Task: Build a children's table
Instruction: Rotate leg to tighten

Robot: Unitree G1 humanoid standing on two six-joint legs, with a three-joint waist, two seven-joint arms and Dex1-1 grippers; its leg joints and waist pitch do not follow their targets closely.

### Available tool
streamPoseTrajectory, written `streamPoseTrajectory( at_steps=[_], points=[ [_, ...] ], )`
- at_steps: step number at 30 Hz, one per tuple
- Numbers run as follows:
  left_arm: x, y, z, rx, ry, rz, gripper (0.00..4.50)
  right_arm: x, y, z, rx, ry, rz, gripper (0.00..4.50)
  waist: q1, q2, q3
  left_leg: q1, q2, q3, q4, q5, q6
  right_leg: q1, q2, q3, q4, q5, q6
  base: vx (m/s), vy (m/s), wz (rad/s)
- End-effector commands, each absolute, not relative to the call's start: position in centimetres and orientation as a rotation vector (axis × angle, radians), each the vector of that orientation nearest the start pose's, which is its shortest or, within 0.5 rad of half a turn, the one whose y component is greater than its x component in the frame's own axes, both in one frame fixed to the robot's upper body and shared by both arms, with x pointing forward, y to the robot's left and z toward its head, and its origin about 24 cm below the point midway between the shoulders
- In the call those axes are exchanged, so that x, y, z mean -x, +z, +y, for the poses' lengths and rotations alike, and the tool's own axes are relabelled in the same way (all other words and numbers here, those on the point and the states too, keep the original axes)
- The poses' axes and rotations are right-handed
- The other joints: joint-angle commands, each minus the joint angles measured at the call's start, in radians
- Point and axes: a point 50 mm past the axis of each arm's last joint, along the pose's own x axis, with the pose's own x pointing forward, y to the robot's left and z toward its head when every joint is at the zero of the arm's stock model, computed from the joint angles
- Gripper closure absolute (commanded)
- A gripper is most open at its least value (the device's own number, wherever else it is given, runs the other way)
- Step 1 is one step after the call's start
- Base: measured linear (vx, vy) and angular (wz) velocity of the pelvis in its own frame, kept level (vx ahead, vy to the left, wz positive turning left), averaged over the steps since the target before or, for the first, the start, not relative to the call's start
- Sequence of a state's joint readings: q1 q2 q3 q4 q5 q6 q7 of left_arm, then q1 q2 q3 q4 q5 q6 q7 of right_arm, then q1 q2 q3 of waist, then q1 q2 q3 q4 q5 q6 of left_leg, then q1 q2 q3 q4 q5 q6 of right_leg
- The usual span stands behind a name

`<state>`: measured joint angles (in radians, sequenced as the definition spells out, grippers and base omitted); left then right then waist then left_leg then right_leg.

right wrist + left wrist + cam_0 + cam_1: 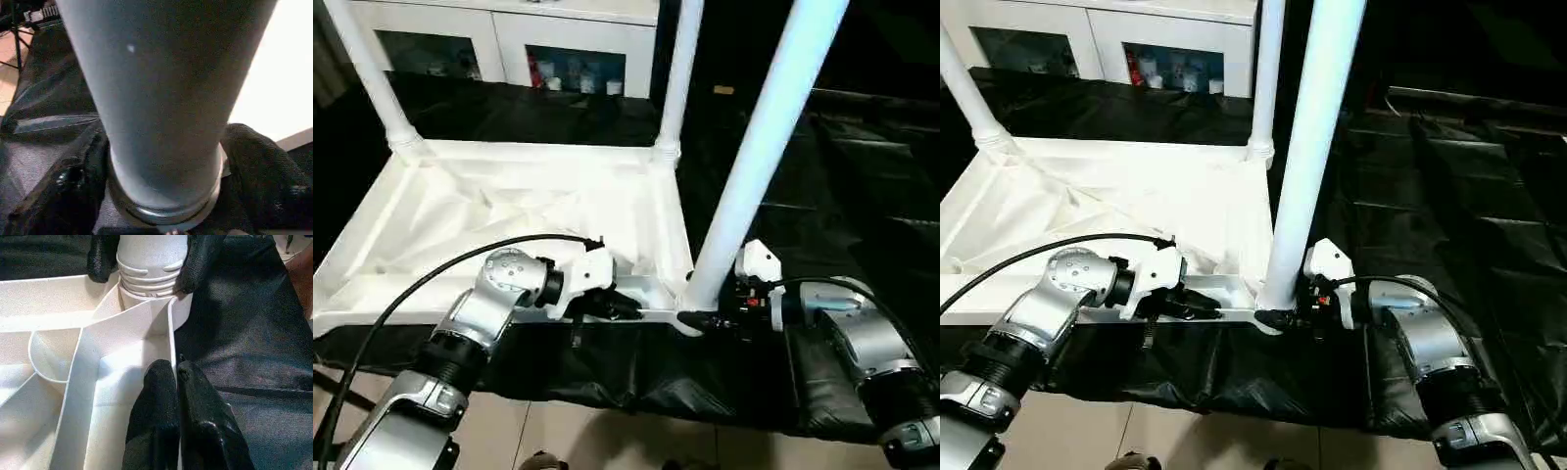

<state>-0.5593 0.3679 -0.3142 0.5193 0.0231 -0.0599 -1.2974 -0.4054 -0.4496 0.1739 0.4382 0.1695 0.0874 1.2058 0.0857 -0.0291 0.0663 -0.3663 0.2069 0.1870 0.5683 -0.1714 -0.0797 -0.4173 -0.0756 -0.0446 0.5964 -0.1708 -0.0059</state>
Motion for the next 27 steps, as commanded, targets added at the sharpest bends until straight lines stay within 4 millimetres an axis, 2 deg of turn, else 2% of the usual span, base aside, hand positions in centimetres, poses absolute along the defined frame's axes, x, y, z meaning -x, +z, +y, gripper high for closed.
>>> streamPoseTrajectory(
  at_steps=[1,7,10,11,12,13,14,16,19,21,23,26,27],
  points=[
    [-29.8,5.5,11.5,-0.506,-1.583,0.318,4.5,-28.8,4.4,-16.8,0.197,1.269,0.375,1.14,0.001,-0.008,-0.063,0.009,0.025,0.001,-0.054,-0.186,0.079,0.054,-0.053,0.034,-0.058,-0.167,-0.238,0.0,0.0,0.0],
    [-29.9,5.4,11.3,-0.482,-1.56,0.317,4.5,-28.3,4.1,-16.3,0.152,1.273,0.378,1.59,0.002,-0.008,-0.063,0.009,0.025,0.002,-0.054,-0.176,0.081,0.055,-0.052,0.034,-0.057,-0.155,-0.238,0.0,0.0,0.0],
    [-30.4,5.4,10.6,-0.455,-1.498,0.309,4.5,-28.5,3.7,-15.9,0.123,1.203,0.358,1.73,0.001,-0.009,-0.06,0.009,0.024,0.001,-0.056,-0.204,0.068,0.052,-0.055,0.035,-0.063,-0.214,-0.223,0.0,0.0,0.0],
    [-30.5,5.4,10.4,-0.452,-1.483,0.309,4.5,-28.6,3.6,-15.7,0.116,1.178,0.35,1.74,0.002,-0.006,-0.062,0.011,0.024,0.0,-0.057,-0.212,0.063,0.053,-0.056,0.034,-0.064,-0.229,-0.22,0.0,0.0,0.0],
    [-30.8,5.3,9.9,-0.451,-1.453,0.308,4.5,-29.0,3.4,-15.4,0.105,1.106,0.339,1.75,0.0,-0.006,-0.061,0.011,0.025,-0.001,-0.058,-0.221,0.059,0.051,-0.056,0.034,-0.066,-0.244,-0.216,0.0,0.0,0.0],
    [-31.2,5.1,8.7,-0.439,-1.384,0.315,4.5,-30.0,2.9,-14.7,0.08,0.951,0.313,1.75,-0.005,-0.006,-0.057,0.012,0.023,-0.002,-0.061,-0.247,0.041,0.046,-0.056,0.035,-0.074,-0.298,-0.202,0.0,0.0,0.0],
    [-31.3,5.0,8.1,-0.421,-1.359,0.314,4.5,-30.4,2.7,-14.4,0.058,0.888,0.304,1.76,-0.007,-0.006,-0.056,0.014,0.019,-0.005,-0.064,-0.272,0.018,0.046,-0.06,0.033,-0.082,-0.375,-0.18,0.0,0.0,0.0],
    [-31.4,4.9,7.5,-0.4,-1.342,0.314,4.5,-30.7,2.6,-14.0,0.032,0.834,0.297,1.77,-0.014,-0.008,-0.056,0.012,0.017,-0.011,-0.069,-0.287,0.0,0.05,-0.057,0.031,-0.085,-0.419,-0.151,0.0,0.0,0.0],
    [-31.5,4.8,5.4,-0.362,-1.286,0.307,4.5,-31.5,2.1,-12.0,-0.041,0.668,0.288,1.78,-0.024,-0.005,-0.052,0.018,0.018,-0.009,-0.069,-0.321,0.005,0.04,-0.055,0.035,-0.091,-0.417,-0.148,0.0,0.0,0.0],
    [-31.5,4.8,4.7,-0.353,-1.268,0.304,4.5,-31.7,2.0,-11.4,-0.056,0.619,0.289,1.78,-0.03,-0.005,-0.052,0.019,0.014,-0.013,-0.071,-0.343,-0.003,0.043,-0.057,0.031,-0.095,-0.473,-0.135,0.0,0.0,0.0],
    [-31.3,4.7,3.4,-0.345,-1.252,0.294,4.5,-32.2,2.0,-9.7,-0.065,0.533,0.278,1.78,-0.035,-0.002,-0.052,0.019,0.014,-0.014,-0.072,-0.343,-0.005,0.039,-0.056,0.032,-0.098,-0.473,-0.126,0.0,0.0,0.0],
    [-31.0,4.6,2.7,-0.358,-1.254,0.279,4.5,-32.6,2.2,-8.7,-0.072,0.491,0.25,1.78,-0.037,-0.003,-0.054,0.019,0.014,-0.013,-0.072,-0.34,0.001,0.039,-0.055,0.033,-0.097,-0.445,-0.127,0.0,0.0,0.0],
    [-31.0,4.6,2.7,-0.364,-1.253,0.277,4.5,-32.7,2.3,-8.5,-0.086,0.488,0.244,1.43,-0.039,-0.001,-0.054,0.016,0.014,-0.012,-0.073,-0.335,0.005,0.04,-0.053,0.034,-0.093,-0.409,-0.136,0.0,0.0,0.0]
  ],
)
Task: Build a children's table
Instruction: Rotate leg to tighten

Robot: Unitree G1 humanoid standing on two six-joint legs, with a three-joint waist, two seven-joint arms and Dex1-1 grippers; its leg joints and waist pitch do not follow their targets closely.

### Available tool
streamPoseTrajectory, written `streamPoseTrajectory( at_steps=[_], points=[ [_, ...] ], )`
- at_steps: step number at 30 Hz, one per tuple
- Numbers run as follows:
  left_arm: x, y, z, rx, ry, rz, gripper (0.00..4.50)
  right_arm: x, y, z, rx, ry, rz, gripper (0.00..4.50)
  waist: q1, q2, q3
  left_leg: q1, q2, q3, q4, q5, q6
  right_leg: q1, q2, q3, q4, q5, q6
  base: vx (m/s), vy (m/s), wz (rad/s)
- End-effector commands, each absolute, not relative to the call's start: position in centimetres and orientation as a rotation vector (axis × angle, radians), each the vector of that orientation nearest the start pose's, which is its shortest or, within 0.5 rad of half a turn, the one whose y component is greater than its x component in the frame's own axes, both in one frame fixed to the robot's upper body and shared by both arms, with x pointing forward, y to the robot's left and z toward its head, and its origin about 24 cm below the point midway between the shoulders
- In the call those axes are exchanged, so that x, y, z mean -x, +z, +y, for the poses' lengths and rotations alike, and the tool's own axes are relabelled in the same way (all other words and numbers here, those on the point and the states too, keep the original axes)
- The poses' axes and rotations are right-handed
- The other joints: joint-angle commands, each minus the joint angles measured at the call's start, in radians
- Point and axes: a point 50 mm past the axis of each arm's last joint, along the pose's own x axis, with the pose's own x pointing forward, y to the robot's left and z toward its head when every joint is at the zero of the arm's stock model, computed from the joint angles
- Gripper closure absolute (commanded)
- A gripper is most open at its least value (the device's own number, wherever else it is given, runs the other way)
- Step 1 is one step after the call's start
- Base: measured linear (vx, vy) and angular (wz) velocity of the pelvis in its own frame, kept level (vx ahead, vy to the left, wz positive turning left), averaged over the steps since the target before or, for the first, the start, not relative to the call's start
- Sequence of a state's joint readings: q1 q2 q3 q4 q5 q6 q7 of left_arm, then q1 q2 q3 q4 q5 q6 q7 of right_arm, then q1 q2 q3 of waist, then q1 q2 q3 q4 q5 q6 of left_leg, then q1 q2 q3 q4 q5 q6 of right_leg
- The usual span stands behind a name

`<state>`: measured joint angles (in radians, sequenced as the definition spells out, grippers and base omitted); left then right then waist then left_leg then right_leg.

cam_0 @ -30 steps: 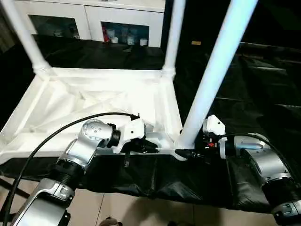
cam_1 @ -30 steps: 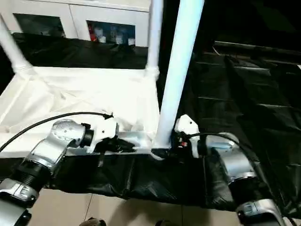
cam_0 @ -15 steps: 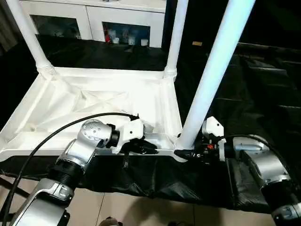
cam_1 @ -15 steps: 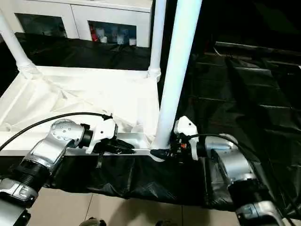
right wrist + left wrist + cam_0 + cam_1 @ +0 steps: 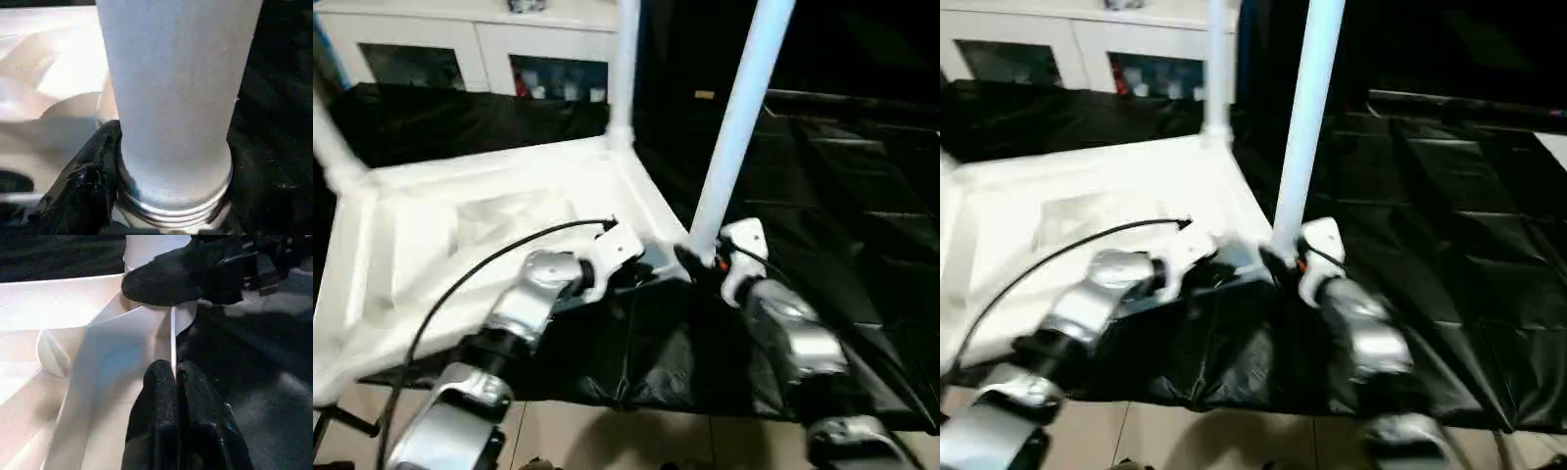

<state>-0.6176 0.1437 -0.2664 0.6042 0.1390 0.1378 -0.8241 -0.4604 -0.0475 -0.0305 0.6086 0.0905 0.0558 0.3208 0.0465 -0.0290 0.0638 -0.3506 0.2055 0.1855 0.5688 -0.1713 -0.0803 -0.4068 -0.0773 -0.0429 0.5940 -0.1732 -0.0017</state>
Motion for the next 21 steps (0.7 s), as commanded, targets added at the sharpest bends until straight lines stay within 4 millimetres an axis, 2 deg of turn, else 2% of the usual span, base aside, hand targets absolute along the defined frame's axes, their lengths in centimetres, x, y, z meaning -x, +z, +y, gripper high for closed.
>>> streamPoseTrajectory(
  at_steps=[1,2,3,4,6,7,8,10,12,13,15,16,17,20,21],
  points=[
    [-30.9,4.5,2.9,-0.373,-1.258,0.274,4.5,-32.7,2.5,-8.6,-0.106,0.495,0.237,1.08,-0.001,-0.008,-0.051,0.0,0.015,-0.009,-0.073,-0.333,0.01,0.03,-0.05,0.032,-0.091,-0.398,-0.142,0.0,0.0,0.0],
    [-30.9,4.4,3.0,-0.375,-1.26,0.273,4.5,-32.8,2.6,-8.7,-0.109,0.496,0.234,1.08,0.0,-0.004,-0.051,0.0,0.016,-0.009,-0.073,-0.327,0.017,0.031,-0.05,0.034,-0.089,-0.375,-0.147,0.0,0.0,0.0],
    [-30.8,4.4,3.1,-0.376,-1.264,0.271,4.5,-32.8,2.6,-8.8,-0.106,0.5,0.232,1.08,0.0,-0.004,-0.051,0.0,0.016,-0.009,-0.073,-0.327,0.017,0.031,-0.05,0.034,-0.089,-0.375,-0.147,0.0,0.0,0.0],
    [-30.8,4.5,3.3,-0.376,-1.264,0.271,4.5,-32.8,2.7,-9.0,-0.096,0.509,0.227,1.05,0.0,-0.008,-0.051,-0.001,0.016,-0.008,-0.073,-0.318,0.023,0.033,-0.051,0.034,-0.087,-0.362,-0.152,0.0,0.0,0.0],
    [-30.9,4.4,4.0,-0.384,-1.27,0.269,4.5,-32.8,3.0,-9.7,-0.08,0.544,0.21,0.66,0.004,-0.006,-0.052,0.0,0.017,-0.005,-0.071,-0.304,0.029,0.033,-0.051,0.035,-0.086,-0.344,-0.159,0.0,0.0,0.0],
    [-30.9,4.4,4.8,-0.398,-1.274,0.276,4.5,-32.7,3.3,-10.4,-0.06,0.582,0.194,0.66,0.006,-0.01,-0.054,-0.001,0.017,-0.004,-0.069,-0.29,0.039,0.036,-0.051,0.036,-0.083,-0.319,-0.166,0.0,0.0,0.0],
    [-30.9,4.3,5.0,-0.404,-1.275,0.278,4.5,-32.7,3.3,-10.6,-0.051,0.59,0.19,0.56,0.006,-0.01,-0.054,-0.001,0.017,-0.004,-0.069,-0.29,0.039,0.036,-0.051,0.036,-0.083,-0.319,-0.166,0.0,0.0,0.0],
    [-31.0,4.3,5.6,-0.418,-1.281,0.285,4.5,-32.6,3.5,-11.1,-0.033,0.622,0.186,0.46,0.015,-0.007,-0.055,-0.001,0.019,0.0,-0.066,-0.234,0.058,0.038,-0.051,0.037,-0.075,-0.238,-0.189,0.0,0.0,0.0],
    [-31.0,4.2,6.0,-0.429,-1.286,0.288,4.5,-32.5,3.6,-11.5,-0.018,0.649,0.185,0.32,0.015,-0.008,-0.056,-0.004,0.018,0.0,-0.066,-0.224,0.06,0.041,-0.051,0.036,-0.072,-0.226,-0.194,0.0,0.0,0.0],
    [-31.0,4.3,7.0,-0.449,-1.311,0.294,4.5,-32.0,3.7,-12.4,0.022,0.731,0.191,0.2,0.016,-0.009,-0.057,-0.006,0.018,0.0,-0.065,-0.205,0.064,0.044,-0.051,0.036,-0.069,-0.21,-0.197,0.0,0.0,0.0],
    [-31.0,4.3,7.6,-0.463,-1.331,0.298,4.5,-31.6,3.8,-12.9,0.037,0.792,0.199,0.2,0.018,-0.01,-0.058,-0.006,0.019,0.001,-0.063,-0.193,0.077,0.046,-0.049,0.035,-0.067,-0.183,-0.2,0.0,0.0,0.0],
    [-31.0,4.4,7.9,-0.47,-1.341,0.3,4.5,-31.4,3.9,-13.2,0.041,0.823,0.205,0.2,0.015,-0.01,-0.056,-0.008,0.019,0.001,-0.064,-0.196,0.08,0.045,-0.05,0.035,-0.067,-0.186,-0.205,0.0,0.0,0.0],
    [-30.9,4.6,8.5,-0.477,-1.375,0.301,4.5,-30.6,4.2,-13.8,0.046,0.931,0.222,0.2,0.016,-0.011,-0.055,-0.007,0.019,0.001,-0.064,-0.203,0.081,0.044,-0.05,0.035,-0.069,-0.197,-0.204,0.0,0.0,0.0],
    [-30.8,4.7,8.9,-0.482,-1.399,0.302,4.5,-30.0,4.3,-14.2,0.06,1.006,0.239,0.2,0.019,-0.01,-0.054,-0.006,0.023,0.0,-0.064,-0.213,0.086,0.043,-0.051,0.035,-0.068,-0.208,-0.208,0.0,0.0,0.0],
    [-30.8,4.9,9.3,-0.488,-1.424,0.305,4.5,-29.4,4.3,-14.5,0.087,1.078,0.259,0.2,0.019,-0.01,-0.054,-0.006,0.023,0.001,-0.064,-0.212,0.085,0.043,-0.05,0.035,-0.068,-0.206,-0.21,0.0,0.0,0.0]
  ],
)
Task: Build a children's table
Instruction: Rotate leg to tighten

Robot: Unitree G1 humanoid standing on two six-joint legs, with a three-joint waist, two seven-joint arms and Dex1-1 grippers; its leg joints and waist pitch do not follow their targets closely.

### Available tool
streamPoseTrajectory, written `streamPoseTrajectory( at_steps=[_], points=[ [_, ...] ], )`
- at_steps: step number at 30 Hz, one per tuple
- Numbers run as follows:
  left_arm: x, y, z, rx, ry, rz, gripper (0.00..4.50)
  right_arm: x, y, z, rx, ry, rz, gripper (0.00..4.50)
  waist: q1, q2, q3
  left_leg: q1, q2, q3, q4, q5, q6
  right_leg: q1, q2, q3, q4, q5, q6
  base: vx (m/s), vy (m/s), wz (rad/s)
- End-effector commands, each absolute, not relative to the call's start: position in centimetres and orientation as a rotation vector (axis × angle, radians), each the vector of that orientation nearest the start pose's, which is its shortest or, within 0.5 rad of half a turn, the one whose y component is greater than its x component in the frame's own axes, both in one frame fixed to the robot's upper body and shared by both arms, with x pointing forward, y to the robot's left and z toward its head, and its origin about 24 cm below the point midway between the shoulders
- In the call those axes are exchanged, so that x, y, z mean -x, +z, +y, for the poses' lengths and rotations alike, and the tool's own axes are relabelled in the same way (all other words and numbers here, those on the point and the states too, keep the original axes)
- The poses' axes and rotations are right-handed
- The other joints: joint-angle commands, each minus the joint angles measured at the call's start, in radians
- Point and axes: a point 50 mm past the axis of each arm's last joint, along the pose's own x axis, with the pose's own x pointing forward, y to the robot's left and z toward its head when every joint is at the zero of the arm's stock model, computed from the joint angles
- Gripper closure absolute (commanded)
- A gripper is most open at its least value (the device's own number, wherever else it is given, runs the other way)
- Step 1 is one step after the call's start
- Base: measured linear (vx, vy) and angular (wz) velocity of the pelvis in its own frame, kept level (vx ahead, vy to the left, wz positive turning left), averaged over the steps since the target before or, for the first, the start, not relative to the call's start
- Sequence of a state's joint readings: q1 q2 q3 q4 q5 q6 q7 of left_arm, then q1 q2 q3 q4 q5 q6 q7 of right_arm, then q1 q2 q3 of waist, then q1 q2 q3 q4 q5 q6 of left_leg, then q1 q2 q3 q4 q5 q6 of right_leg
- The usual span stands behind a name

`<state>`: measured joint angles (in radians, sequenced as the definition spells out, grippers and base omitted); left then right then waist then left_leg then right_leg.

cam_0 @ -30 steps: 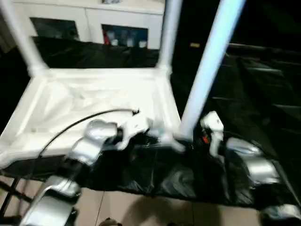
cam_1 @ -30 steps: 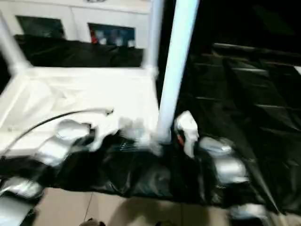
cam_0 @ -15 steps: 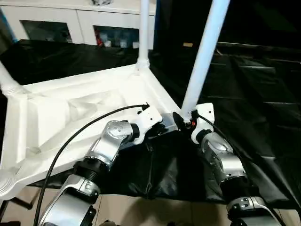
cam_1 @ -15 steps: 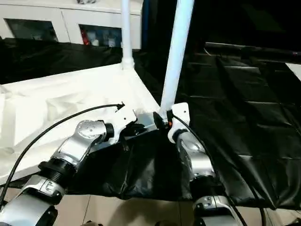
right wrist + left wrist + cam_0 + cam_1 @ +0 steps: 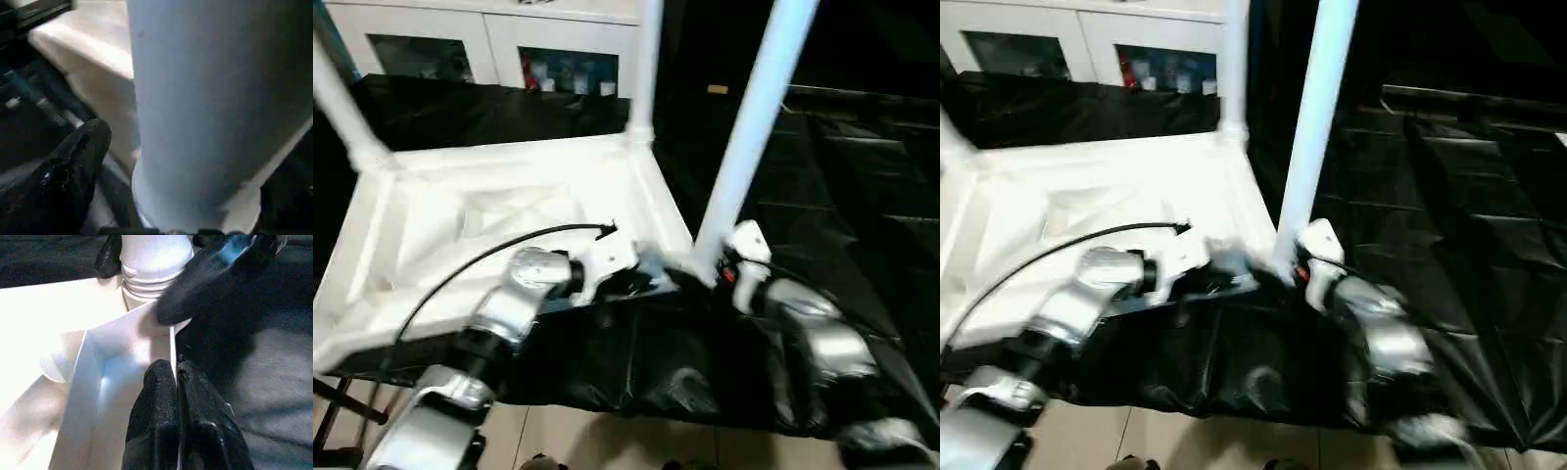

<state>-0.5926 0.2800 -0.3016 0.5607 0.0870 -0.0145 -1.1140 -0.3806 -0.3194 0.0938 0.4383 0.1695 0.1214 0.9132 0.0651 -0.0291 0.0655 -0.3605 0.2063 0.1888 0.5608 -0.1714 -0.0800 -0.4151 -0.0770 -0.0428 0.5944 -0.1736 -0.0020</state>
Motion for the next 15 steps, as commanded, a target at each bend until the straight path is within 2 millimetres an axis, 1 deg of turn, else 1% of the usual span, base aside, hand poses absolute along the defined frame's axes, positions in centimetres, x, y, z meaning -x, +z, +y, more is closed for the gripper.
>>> streamPoseTrajectory(
  at_steps=[1,3,4,5,6,8,11,13,15],
  points=[
    [-30.7,5.0,9.6,-0.494,-1.449,0.31,4.5,-28.9,4.3,-14.9,0.112,1.144,0.287,0.2,0.003,-0.01,-0.055,0.005,0.023,-0.001,-0.055,-0.216,0.086,0.05,-0.051,0.036,-0.068,-0.204,-0.214,0.0,0.0,0.0],
    [-30.6,5.1,9.9,-0.5,-1.471,0.315,4.5,-28.5,4.3,-15.2,0.13,1.188,0.31,0.2,0.003,-0.012,-0.055,0.003,0.024,-0.001,-0.054,-0.217,0.087,0.051,-0.052,0.035,-0.068,-0.207,-0.215,0.0,0.0,0.0],
    [-30.5,5.2,10.2,-0.506,-1.495,0.321,4.5,-28.3,4.2,-15.5,0.148,1.221,0.333,0.2,0.005,-0.011,-0.055,0.004,0.025,0.0,-0.054,-0.222,0.084,0.049,-0.053,0.035,-0.069,-0.22,-0.217,0.0,0.0,0.0],
    [-30.5,5.2,10.2,-0.506,-1.498,0.321,4.5,-28.3,4.2,-15.5,0.15,1.223,0.334,0.2,0.005,-0.012,-0.055,0.003,0.025,-0.001,-0.054,-0.22,0.083,0.05,-0.053,0.034,-0.068,-0.222,-0.217,0.0,0.0,0.0],
    [-30.3,5.2,10.4,-0.508,-1.52,0.33,4.5,-28.2,4.1,-15.7,0.172,1.246,0.352,0.2,0.007,-0.008,-0.054,0.004,0.026,0.0,-0.054,-0.223,0.08,0.048,-0.052,0.034,-0.069,-0.226,-0.217,0.0,0.0,0.0],
    [-30.2,5.2,10.6,-0.517,-1.544,0.334,4.5,-28.2,4.2,-15.9,0.183,1.26,0.367,0.53,0.008,-0.01,-0.055,0.004,0.026,0.0,-0.054,-0.223,0.076,0.048,-0.053,0.034,-0.067,-0.226,-0.218,0.0,0.0,0.0],
    [-30.2,5.3,10.9,-0.523,-1.565,0.34,4.5,-28.4,4.4,-16.1,0.187,1.268,0.373,0.67,0.009,-0.009,-0.057,0.004,0.026,0.0,-0.052,-0.207,0.074,0.049,-0.051,0.034,-0.062,-0.191,-0.229,0.0,0.0,0.0],
    [-30.2,5.3,11.2,-0.531,-1.574,0.347,4.5,-28.6,4.6,-16.0,0.183,1.277,0.374,0.91,0.01,-0.009,-0.057,0.004,0.026,0.002,-0.051,-0.197,0.078,0.049,-0.051,0.034,-0.06,-0.172,-0.235,0.0,0.0,0.0],
    [-30.2,5.3,11.3,-0.53,-1.574,0.35,4.5,-28.6,4.6,-15.9,0.182,1.281,0.373,1.02,0.015,-0.009,-0.057,0.004,0.027,0.002,-0.05,-0.188,0.081,0.049,-0.051,0.034,-0.058,-0.161,-0.238,0.0,0.0,0.0]
  ],
)
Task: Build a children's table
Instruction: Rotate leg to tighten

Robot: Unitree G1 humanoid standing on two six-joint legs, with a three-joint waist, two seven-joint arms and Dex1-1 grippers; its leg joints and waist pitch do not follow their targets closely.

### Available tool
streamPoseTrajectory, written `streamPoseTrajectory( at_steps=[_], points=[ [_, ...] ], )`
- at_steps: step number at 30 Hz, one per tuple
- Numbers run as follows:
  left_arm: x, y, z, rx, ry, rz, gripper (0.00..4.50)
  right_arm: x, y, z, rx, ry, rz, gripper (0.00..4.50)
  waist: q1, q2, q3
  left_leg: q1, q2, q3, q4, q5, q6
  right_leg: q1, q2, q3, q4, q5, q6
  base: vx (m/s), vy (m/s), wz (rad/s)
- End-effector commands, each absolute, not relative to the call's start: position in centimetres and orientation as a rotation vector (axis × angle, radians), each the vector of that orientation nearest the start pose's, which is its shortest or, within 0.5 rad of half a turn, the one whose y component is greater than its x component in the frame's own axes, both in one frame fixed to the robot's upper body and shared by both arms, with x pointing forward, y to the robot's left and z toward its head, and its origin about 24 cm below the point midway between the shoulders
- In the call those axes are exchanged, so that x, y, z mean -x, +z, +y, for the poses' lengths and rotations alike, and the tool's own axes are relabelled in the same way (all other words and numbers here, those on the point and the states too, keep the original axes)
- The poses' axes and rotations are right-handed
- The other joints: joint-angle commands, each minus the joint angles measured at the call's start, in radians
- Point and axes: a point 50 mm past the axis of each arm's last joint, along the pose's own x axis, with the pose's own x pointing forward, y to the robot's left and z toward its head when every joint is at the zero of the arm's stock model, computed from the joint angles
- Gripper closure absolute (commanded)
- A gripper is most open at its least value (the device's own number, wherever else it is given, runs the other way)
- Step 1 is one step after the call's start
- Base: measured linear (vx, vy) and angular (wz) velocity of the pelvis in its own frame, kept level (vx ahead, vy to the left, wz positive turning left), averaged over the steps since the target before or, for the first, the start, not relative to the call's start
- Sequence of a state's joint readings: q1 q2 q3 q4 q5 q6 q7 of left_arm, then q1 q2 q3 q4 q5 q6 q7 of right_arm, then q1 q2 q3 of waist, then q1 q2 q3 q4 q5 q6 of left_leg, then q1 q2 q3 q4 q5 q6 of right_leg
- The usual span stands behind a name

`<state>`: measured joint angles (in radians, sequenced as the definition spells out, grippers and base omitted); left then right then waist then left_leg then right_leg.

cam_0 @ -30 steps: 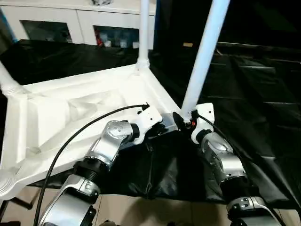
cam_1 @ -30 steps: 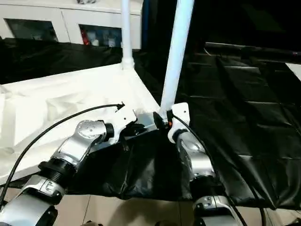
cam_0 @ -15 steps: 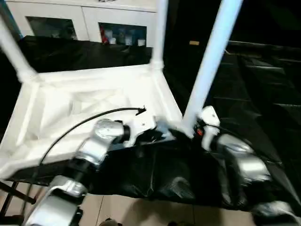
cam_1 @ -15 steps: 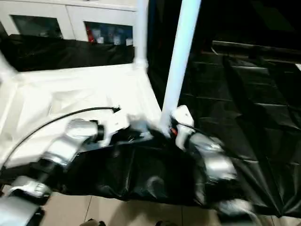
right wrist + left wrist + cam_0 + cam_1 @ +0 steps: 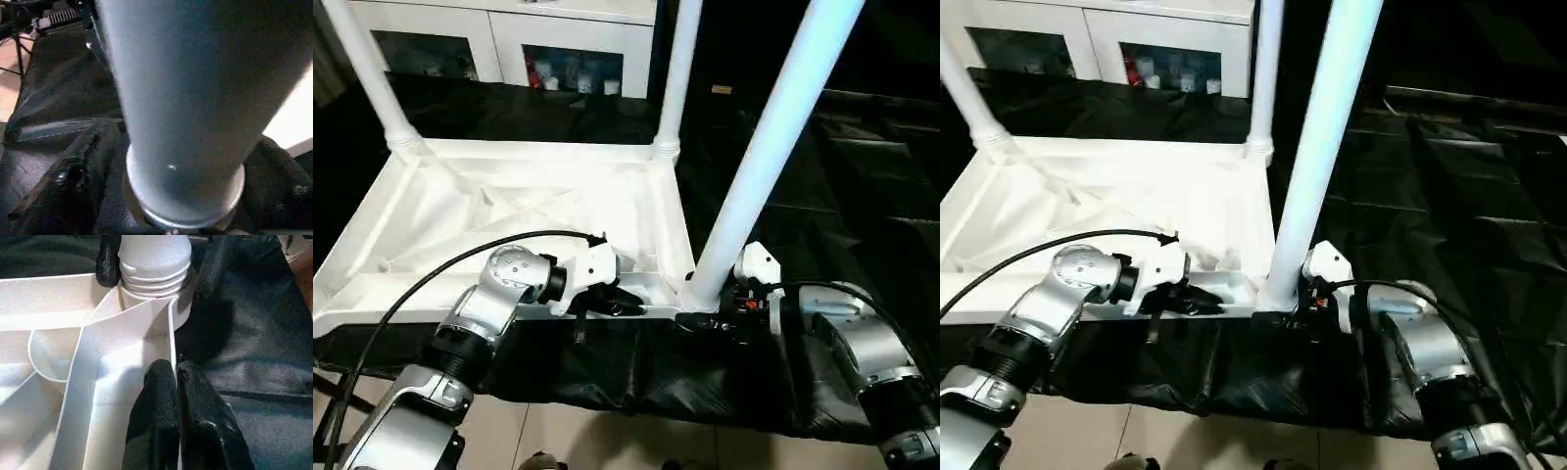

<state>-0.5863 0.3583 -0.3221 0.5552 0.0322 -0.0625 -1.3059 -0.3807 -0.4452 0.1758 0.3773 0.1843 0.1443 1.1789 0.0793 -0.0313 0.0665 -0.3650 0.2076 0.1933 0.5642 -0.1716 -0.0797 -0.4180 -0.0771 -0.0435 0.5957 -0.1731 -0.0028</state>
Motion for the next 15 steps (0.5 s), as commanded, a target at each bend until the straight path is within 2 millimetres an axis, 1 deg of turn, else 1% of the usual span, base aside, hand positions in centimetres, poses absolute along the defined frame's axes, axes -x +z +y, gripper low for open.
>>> streamPoseTrajectory(
  at_steps=[1,2,4,5,6,8,9,10,11,12,13,14,15],
  points=[
    [-30.2,5.3,11.3,-0.529,-1.575,0.35,4.5,-28.5,4.6,-15.8,0.18,1.287,0.374,1.12,0.002,-0.008,-0.058,0.009,0.025,-0.001,-0.053,-0.186,0.081,0.052,-0.051,0.035,-0.059,-0.156,-0.238,0.0,0.0,0.0],
    [-30.2,5.3,11.3,-0.528,-1.576,0.352,4.5,-28.5,4.6,-15.7,0.178,1.291,0.375,1.34,0.005,-0.008,-0.057,0.008,0.025,-0.001,-0.053,-0.189,0.08,0.052,-0.052,0.034,-0.059,-0.165,-0.237,0.0,0.0,0.0],
    [-30.2,5.3,11.4,-0.524,-1.577,0.353,4.5,-28.3,4.5,-15.6,0.169,1.307,0.384,1.39,0.006,-0.008,-0.057,0.009,0.025,-0.001,-0.054,-0.191,0.077,0.052,-0.052,0.034,-0.06,-0.174,-0.234,0.0,0.0,0.0],
    [-30.2,5.2,11.4,-0.522,-1.577,0.354,4.5,-28.1,4.4,-15.5,0.167,1.312,0.385,1.56,0.007,-0.007,-0.056,0.009,0.026,-0.001,-0.054,-0.194,0.076,0.051,-0.052,0.034,-0.06,-0.179,-0.233,0.0,0.0,0.0],
    [-30.1,5.2,11.4,-0.52,-1.578,0.355,4.5,-28.0,4.4,-15.5,0.165,1.315,0.386,1.56,0.007,-0.008,-0.056,0.01,0.026,-0.002,-0.055,-0.199,0.073,0.051,-0.052,0.035,-0.061,-0.187,-0.23,0.0,0.0,0.0],
    [-30.1,5.2,11.4,-0.518,-1.576,0.356,4.5,-27.9,4.3,-15.4,0.161,1.314,0.387,1.75,0.008,-0.007,-0.057,0.009,0.026,-0.002,-0.055,-0.201,0.07,0.052,-0.053,0.035,-0.061,-0.192,-0.227,0.0,0.0,0.0],
    [-30.1,5.1,11.4,-0.512,-1.57,0.356,4.5,-27.8,4.1,-15.3,0.152,1.301,0.381,1.75,0.008,-0.008,-0.057,0.009,0.025,-0.002,-0.054,-0.198,0.069,0.052,-0.053,0.035,-0.062,-0.188,-0.225,0.0,0.0,0.0],
    [-30.2,5.1,11.3,-0.502,-1.551,0.355,4.5,-27.9,4.0,-15.1,0.132,1.262,0.373,1.75,0.008,-0.006,-0.058,0.009,0.025,-0.002,-0.055,-0.196,0.067,0.052,-0.052,0.035,-0.061,-0.181,-0.224,0.0,0.0,0.0],
    [-30.2,5.1,11.3,-0.501,-1.548,0.355,4.5,-27.9,4.0,-15.1,0.128,1.254,0.372,1.77,0.007,-0.006,-0.058,0.009,0.025,-0.002,-0.055,-0.197,0.067,0.052,-0.052,0.035,-0.061,-0.179,-0.225,0.0,0.0,0.0],
    [-30.3,5.1,11.2,-0.497,-1.536,0.353,4.5,-28.0,3.9,-15.0,0.124,1.23,0.365,1.8,0.007,-0.006,-0.056,0.008,0.025,-0.002,-0.056,-0.206,0.065,0.05,-0.053,0.035,-0.063,-0.194,-0.224,0.0,0.0,0.0],
    [-30.5,5.0,10.9,-0.492,-1.501,0.355,4.5,-28.4,3.7,-14.9,0.122,1.169,0.351,1.8,0.006,-0.007,-0.055,0.008,0.024,-0.003,-0.057,-0.213,0.061,0.051,-0.053,0.034,-0.065,-0.211,-0.22,0.0,0.0,0.0],
    [-30.7,4.9,10.7,-0.492,-1.472,0.357,4.5,-28.7,3.5,-14.8,0.123,1.116,0.34,1.8,0.002,-0.007,-0.053,0.009,0.024,-0.005,-0.06,-0.231,0.049,0.048,-0.054,0.035,-0.07,-0.251,-0.209,0.0,0.0,0.0],
    [-31.2,4.7,9.9,-0.489,-1.399,0.361,4.5,-29.4,3.0,-14.5,0.126,0.982,0.326,1.81,-0.001,-0.005,-0.052,0.01,0.023,-0.007,-0.062,-0.254,0.031,0.046,-0.057,0.035,-0.075,-0.31,-0.193,0.0,0.0,0.0]
  ],
)
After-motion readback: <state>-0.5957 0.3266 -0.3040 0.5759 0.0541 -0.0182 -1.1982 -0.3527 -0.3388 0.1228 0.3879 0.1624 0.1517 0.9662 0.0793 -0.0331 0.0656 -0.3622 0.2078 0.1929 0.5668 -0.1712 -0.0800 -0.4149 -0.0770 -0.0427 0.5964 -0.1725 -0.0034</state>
